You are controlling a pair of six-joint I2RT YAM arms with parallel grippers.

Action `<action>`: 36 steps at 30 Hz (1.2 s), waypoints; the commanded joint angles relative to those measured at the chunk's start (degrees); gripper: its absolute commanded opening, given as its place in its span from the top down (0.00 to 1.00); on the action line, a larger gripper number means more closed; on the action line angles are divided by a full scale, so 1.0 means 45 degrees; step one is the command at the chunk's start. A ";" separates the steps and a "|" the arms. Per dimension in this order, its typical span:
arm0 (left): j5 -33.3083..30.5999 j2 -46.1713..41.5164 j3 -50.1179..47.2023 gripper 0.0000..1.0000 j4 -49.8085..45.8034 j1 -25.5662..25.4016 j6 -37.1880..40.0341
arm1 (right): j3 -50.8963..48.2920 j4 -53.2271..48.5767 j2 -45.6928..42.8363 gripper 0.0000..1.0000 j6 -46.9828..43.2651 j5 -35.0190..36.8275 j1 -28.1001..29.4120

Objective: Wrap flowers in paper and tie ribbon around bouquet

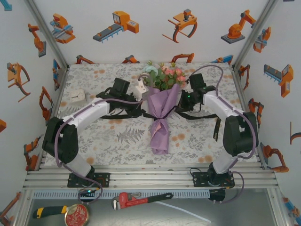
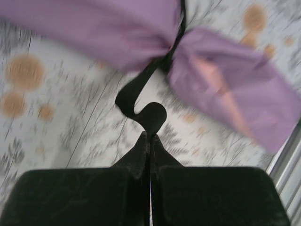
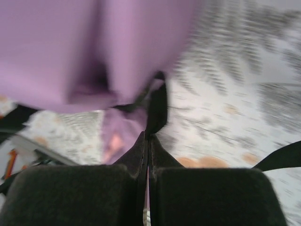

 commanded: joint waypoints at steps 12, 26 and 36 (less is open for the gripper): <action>-0.0831 -0.0403 -0.0855 0.45 0.2069 0.1641 -0.4058 | 0.0237 -0.0184 -0.1148 0.46 -0.3760 0.1031 -0.1871; 0.1271 0.0030 -0.0762 0.46 0.0328 0.3934 -1.0570 | -0.3103 0.0984 -0.2145 0.33 0.1231 0.0458 -0.0861; 0.1488 0.0263 -0.0898 0.46 -0.0190 0.2820 -1.0380 | -0.5269 0.1785 -0.2096 0.45 0.1162 0.1224 0.0292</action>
